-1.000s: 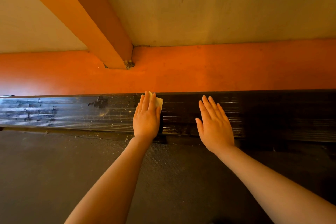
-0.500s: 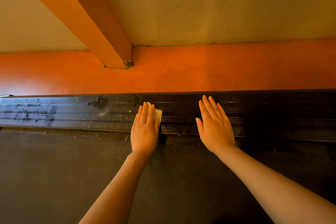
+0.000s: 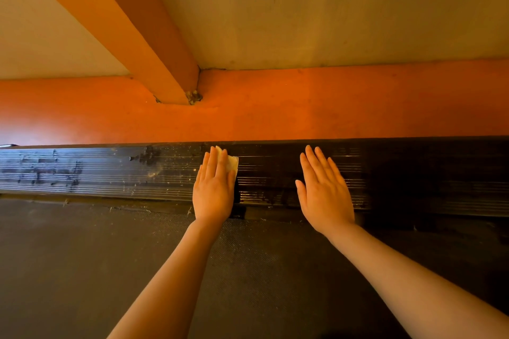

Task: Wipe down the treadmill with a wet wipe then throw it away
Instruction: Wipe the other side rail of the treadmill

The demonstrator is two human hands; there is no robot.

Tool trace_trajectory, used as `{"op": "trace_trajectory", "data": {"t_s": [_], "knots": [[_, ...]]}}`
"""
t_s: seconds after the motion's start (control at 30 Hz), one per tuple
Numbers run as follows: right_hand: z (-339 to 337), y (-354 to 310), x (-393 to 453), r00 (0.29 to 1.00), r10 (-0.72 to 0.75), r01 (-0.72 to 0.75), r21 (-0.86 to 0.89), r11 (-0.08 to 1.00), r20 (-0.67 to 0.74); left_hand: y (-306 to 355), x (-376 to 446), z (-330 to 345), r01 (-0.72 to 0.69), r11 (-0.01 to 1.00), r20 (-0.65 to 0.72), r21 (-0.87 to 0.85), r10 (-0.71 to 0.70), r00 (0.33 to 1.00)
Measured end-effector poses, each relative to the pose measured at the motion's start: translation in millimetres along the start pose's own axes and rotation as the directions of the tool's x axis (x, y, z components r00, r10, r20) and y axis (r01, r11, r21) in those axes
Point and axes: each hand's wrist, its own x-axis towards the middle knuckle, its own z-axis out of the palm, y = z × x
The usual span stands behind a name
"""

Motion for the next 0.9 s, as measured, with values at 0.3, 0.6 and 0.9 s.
{"op": "trace_trajectory", "data": {"t_s": [0.3,0.6,0.9], "knots": [[1,0,1,1.000,-0.001,0.001,-0.018,1.000,-0.004,-11,-36,7,-0.024,1.000,-0.041,0.011,0.024,0.999],[1,0,0,1.000,-0.005,0.005,-0.014,1.000,-0.014,-10,18,-3,0.001,1.000,0.010,0.032,-0.002,1.000],[2,0,1,1.000,0.003,-0.003,-0.014,1.000,-0.016,-11,-25,4,-0.016,1.000,-0.042,0.006,0.016,0.999]]}}
